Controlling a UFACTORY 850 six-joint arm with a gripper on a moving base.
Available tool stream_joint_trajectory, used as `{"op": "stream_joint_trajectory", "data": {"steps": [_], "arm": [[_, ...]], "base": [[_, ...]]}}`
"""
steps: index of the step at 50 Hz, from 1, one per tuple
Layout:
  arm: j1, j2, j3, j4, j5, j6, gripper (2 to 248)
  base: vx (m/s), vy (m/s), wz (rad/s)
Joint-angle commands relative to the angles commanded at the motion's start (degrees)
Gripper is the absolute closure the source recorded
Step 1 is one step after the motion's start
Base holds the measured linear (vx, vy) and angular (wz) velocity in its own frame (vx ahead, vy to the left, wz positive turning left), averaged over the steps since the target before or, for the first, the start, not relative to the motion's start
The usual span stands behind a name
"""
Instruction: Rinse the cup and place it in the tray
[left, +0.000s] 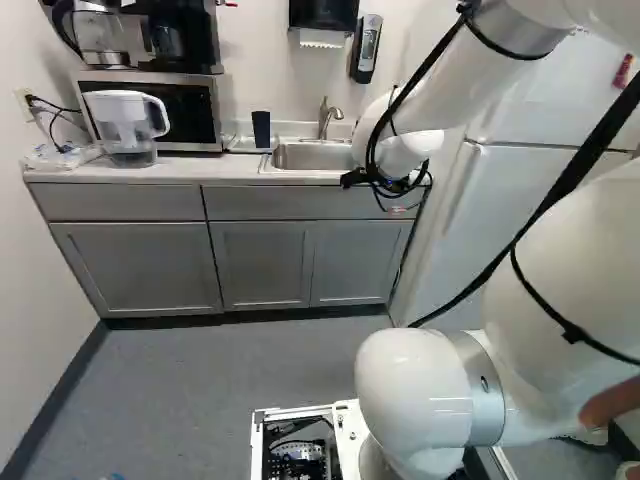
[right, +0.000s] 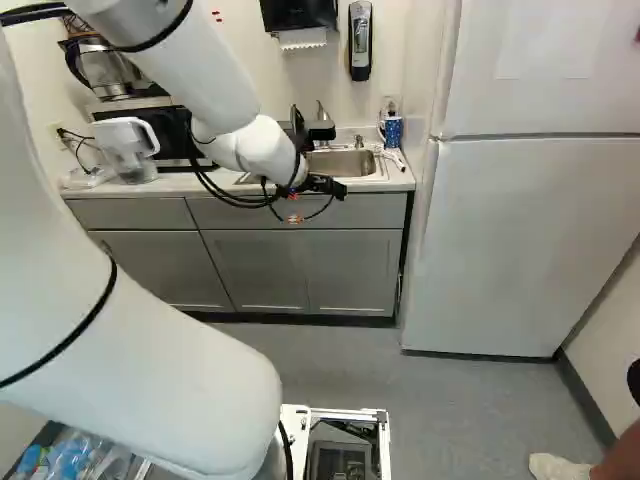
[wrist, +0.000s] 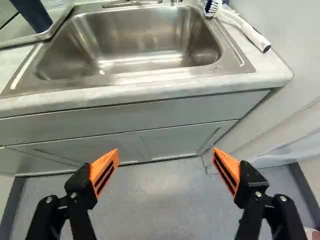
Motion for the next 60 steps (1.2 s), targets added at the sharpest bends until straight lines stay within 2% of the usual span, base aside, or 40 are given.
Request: {"op": "stream_joint_trajectory", "data": {"steps": [30,60], "arm": [[3.1,2.5,12.8,-1.5,19.3,1.5,3],[5.3,4.3,21.8,-2.6,32.8,2.5,3]], "base": [[0.000,0.000,0.000],[0.000,0.000,0.000]]}}
